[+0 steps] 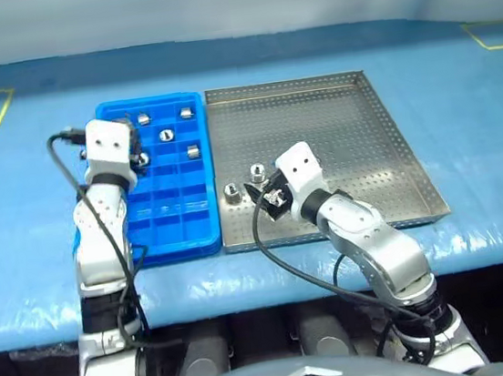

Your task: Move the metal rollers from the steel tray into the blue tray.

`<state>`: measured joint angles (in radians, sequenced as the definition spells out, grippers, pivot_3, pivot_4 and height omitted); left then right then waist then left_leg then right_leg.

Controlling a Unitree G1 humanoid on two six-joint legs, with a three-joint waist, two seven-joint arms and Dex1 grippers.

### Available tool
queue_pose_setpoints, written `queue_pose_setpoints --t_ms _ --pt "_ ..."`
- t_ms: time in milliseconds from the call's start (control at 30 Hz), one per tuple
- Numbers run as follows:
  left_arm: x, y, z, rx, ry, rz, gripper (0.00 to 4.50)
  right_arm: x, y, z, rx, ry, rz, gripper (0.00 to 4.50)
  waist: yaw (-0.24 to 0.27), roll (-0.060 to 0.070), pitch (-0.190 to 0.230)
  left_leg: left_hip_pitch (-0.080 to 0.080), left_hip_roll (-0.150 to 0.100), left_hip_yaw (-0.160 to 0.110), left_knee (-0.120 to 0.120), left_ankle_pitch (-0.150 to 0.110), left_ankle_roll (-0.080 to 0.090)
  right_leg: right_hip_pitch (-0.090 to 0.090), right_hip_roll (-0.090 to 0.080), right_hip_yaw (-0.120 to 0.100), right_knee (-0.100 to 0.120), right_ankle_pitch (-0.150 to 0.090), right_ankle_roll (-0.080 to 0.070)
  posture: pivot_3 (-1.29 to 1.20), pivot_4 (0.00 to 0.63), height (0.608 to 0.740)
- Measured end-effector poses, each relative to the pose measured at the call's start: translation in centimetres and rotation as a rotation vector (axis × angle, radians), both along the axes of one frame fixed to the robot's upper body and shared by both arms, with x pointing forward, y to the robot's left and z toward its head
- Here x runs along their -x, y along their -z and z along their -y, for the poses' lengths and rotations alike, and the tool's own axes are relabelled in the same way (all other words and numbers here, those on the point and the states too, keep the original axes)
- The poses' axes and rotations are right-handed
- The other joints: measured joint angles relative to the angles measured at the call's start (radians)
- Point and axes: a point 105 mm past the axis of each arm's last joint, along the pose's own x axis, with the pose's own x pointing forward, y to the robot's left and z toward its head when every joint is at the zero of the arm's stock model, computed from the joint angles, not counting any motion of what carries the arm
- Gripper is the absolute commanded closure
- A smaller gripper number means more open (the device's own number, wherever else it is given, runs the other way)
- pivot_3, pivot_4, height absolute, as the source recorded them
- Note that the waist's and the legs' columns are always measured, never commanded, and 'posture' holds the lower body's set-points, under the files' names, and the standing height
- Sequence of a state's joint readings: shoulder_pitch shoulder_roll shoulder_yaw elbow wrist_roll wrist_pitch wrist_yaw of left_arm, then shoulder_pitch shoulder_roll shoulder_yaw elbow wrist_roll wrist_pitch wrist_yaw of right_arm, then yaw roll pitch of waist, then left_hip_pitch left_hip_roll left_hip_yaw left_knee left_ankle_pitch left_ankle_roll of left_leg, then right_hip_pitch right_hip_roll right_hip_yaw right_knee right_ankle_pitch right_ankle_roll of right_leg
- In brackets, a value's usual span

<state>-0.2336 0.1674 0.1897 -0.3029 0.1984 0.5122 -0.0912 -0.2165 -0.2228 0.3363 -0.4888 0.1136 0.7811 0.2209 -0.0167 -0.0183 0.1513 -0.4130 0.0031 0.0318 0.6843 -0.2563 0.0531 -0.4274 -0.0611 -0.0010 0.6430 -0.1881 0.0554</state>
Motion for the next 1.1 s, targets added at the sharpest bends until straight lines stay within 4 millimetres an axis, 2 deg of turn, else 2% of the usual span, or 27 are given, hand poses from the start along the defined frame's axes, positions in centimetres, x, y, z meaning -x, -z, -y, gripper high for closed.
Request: queue_pose_setpoints --t_ms 100,200,500,667,933,1033,1100 --pt "1.6 2.2 -0.4 0.047 -0.077 -0.039 2.64 0.2 0.3 -0.8 0.012 -0.045 0.007 0.0 0.018 0.0 0.0 0.0 0.0 0.0 0.002 0.0 0.0 0.001 0.0 0.0 -0.001 -0.001 -0.004 0.03 0.15 0.74" --pt "2.2 3.7 -0.3 0.095 -0.094 -0.074 2.64 0.2 0.7 -1.1 0.016 -0.061 0.003 0.0 0.022 -0.001 0.0 0.0 0.0 0.0 0.003 0.001 0.0 0.001 0.0 -0.001 0.0 -0.001 -0.005 0.03 0.15 0.74" --pt "0.9 5.4 -0.6 0.121 -0.117 -0.124 2.64 0.3 0.8 -1.0 0.011 -0.054 0.002 0.0 0.018 -0.001 0.0 0.0 0.002 0.0 0.003 0.002 -0.001 0.001 0.003 -0.002 0.0 -0.001 -0.006 -0.01 0.15 0.74" --pt "0.1 5.8 -1.5 0.129 -0.176 -0.139 2.64 0.4 1.1 -0.7 0.001 -0.028 -0.01 0.0 0.008 -0.001 0.0 -0.001 0.001 0.0 0.003 0.002 0.0 0.001 0.002 -0.002 0.0 -0.001 -0.006 -0.03 0.15 0.74" --pt "-0.1 6.0 -1.0 0.137 -0.167 -0.165 0.02 0.5 0.9 0.2 -0.01 0.023 -0.001 0.0 -0.007 -0.001 0.0 0.0 0.002 0.001 0.002 0.002 -0.001 0.0 0.003 -0.002 0.0 -0.001 -0.006 -0.07 0.15 0.74" --pt "-0.5 5.1 -0.2 0.119 -0.103 -0.174 0.02 0.7 1.3 0.6 -0.01 0.041 -0.014 0.0 -0.012 -0.001 0.0 -0.001 0.002 0.001 0.002 0.002 -0.001 -0.001 0.003 -0.002 0.0 -0.001 -0.007 -0.07 0.15 0.74" --pt "-1.5 3.0 1.2 0.112 0.007 -0.144 0.02 0.6 1.2 0.9 -0.011 0.057 -0.016 0.0 -0.008 -0.001 0.0 -0.001 0.002 0.001 0.002 0.002 -0.001 0.0 0.003 -0.002 0.0 -0.001 -0.007 -0.07 0.15 0.74"
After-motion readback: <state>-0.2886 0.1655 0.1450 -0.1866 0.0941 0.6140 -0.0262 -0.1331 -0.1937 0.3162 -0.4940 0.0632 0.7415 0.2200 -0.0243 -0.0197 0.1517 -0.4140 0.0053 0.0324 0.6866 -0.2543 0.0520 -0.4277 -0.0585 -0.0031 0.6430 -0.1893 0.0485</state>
